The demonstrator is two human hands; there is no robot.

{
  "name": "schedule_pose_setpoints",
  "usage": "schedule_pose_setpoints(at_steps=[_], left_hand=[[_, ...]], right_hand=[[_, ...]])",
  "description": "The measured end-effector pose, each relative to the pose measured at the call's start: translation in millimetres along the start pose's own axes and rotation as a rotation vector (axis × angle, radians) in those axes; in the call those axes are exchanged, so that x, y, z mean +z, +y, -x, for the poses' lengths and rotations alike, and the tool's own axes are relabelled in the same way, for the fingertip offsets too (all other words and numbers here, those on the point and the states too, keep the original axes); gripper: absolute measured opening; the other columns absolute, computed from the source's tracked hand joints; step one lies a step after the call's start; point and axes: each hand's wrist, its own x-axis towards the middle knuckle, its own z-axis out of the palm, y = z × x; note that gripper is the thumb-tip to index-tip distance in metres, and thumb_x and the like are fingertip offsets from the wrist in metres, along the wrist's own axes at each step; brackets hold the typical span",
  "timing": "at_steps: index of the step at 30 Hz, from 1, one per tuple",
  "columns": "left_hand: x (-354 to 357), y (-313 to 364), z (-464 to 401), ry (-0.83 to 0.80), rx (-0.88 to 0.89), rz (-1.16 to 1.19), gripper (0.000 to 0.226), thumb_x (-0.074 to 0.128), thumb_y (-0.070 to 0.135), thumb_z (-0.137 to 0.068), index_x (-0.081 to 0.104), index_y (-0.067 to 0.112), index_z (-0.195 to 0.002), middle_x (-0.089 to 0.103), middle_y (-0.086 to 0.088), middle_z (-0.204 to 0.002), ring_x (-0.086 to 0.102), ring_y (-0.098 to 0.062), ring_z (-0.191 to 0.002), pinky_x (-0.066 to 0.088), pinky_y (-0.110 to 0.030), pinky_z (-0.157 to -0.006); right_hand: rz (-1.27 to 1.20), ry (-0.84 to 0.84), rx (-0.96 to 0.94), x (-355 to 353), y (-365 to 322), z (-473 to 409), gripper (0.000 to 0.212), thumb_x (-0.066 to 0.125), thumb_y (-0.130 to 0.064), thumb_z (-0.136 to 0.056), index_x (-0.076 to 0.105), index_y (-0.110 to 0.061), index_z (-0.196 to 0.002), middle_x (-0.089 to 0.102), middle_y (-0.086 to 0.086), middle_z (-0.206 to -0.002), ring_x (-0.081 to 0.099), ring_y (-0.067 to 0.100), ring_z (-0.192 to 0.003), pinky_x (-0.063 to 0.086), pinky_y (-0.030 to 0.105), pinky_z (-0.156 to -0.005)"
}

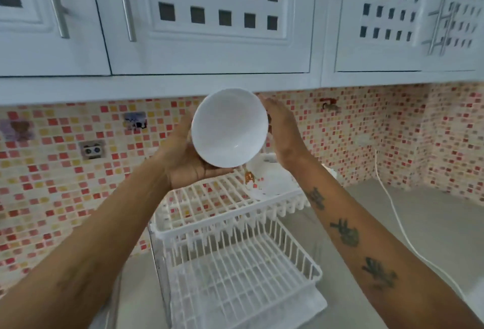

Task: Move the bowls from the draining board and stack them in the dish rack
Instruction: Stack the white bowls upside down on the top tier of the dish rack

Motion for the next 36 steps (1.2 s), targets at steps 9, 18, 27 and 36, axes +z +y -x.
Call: schedule_pose_setpoints(at_steps=[9, 18, 27, 36], left_hand=[[57.1, -31.8, -65.2, 0.214, 0.23, -0.679, 0.051, 0.074, 0.05, -0.075, 0.062, 0.024, -0.118, 0.07, 0.001, -0.105, 0.067, -0.016, -0.09, 0.055, -0.025, -0.072], [70.3, -70.6, -96.7, 0.397, 0.222, -1.09, 0.1, 0.088, 0.038, -0.062, 0.032, 0.012, -0.14, 0.038, -0.009, -0.134, 0.032, -0.025, -0.131, 0.038, -0.038, -0.107], [62.5, -86.6, -103.7, 0.396, 0.22, -1.06, 0.089, 0.092, 0.036, -0.056, 0.045, 0.011, -0.127, 0.051, -0.006, -0.123, 0.053, -0.022, -0.114, 0.05, -0.033, -0.088], [65.7, -90.9, -106.6, 0.367, 0.142, -1.125, 0.105, 0.087, 0.05, -0.048, 0.039, 0.012, -0.133, 0.05, -0.007, -0.127, 0.051, -0.025, -0.119, 0.051, -0.046, -0.097]], right_hand=[[0.117, -0.073, 0.29, -67.7, 32.4, -16.0, 0.047, 0.029, -0.05, -0.099, 0.062, -0.022, -0.118, 0.059, 0.01, -0.134, 0.06, 0.018, -0.106, 0.046, 0.033, -0.089], [0.178, 0.016, 0.418, -67.1, 80.9, -21.8, 0.059, 0.051, -0.056, -0.086, 0.055, -0.012, -0.125, 0.06, 0.005, -0.12, 0.059, 0.025, -0.103, 0.046, 0.032, -0.076], [0.189, -0.044, 0.604, -71.8, 109.1, -36.0, 0.063, 0.057, -0.051, -0.073, 0.056, -0.017, -0.126, 0.065, 0.009, -0.117, 0.064, 0.027, -0.096, 0.046, 0.032, -0.066], [0.216, 0.011, 0.617, -75.0, 127.8, -45.7, 0.054, 0.051, -0.036, -0.088, 0.047, -0.012, -0.136, 0.059, 0.012, -0.124, 0.058, 0.027, -0.097, 0.043, 0.035, -0.075]])
